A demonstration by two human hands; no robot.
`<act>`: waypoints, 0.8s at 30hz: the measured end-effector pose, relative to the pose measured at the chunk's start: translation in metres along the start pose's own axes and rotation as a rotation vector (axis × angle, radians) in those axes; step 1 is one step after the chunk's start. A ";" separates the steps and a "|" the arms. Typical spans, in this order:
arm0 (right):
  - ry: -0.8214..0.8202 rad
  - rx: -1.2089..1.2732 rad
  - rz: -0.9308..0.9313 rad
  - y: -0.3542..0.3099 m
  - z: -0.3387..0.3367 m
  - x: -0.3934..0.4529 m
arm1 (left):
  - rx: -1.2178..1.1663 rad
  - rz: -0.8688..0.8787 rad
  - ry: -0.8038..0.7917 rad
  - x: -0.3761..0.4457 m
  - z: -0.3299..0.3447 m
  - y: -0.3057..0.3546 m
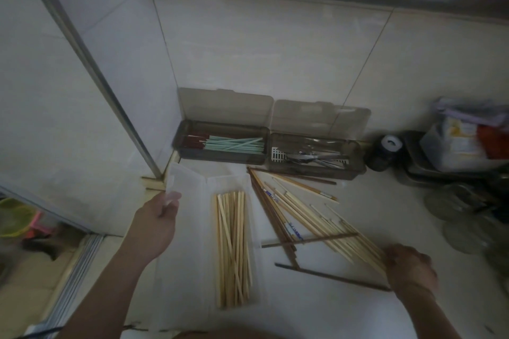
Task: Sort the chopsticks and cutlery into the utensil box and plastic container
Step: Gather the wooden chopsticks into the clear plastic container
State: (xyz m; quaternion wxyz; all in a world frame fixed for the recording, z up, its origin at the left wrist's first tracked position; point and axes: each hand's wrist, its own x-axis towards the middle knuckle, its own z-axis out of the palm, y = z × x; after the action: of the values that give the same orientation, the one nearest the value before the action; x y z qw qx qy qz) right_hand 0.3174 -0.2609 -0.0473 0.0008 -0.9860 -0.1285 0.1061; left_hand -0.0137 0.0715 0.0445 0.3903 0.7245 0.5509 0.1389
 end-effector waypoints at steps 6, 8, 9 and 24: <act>0.290 0.219 0.083 0.009 -0.006 0.011 | -0.010 -0.017 -0.017 -0.001 -0.001 0.000; 0.400 0.426 0.054 -0.003 -0.016 0.005 | -0.019 -0.014 -0.016 -0.001 -0.001 0.000; 0.402 0.553 0.030 -0.016 -0.024 -0.002 | -0.023 -0.014 -0.016 -0.001 0.000 0.000; -0.242 1.065 -0.824 -0.218 -0.023 -0.162 | 0.025 -0.020 -0.015 -0.002 -0.002 0.004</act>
State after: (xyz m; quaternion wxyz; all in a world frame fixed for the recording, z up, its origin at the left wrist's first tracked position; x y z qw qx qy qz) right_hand 0.1139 -0.0909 0.0151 0.5115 -0.7031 -0.4229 0.2553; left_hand -0.0124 0.0704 0.0491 0.3869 0.7249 0.5566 0.1226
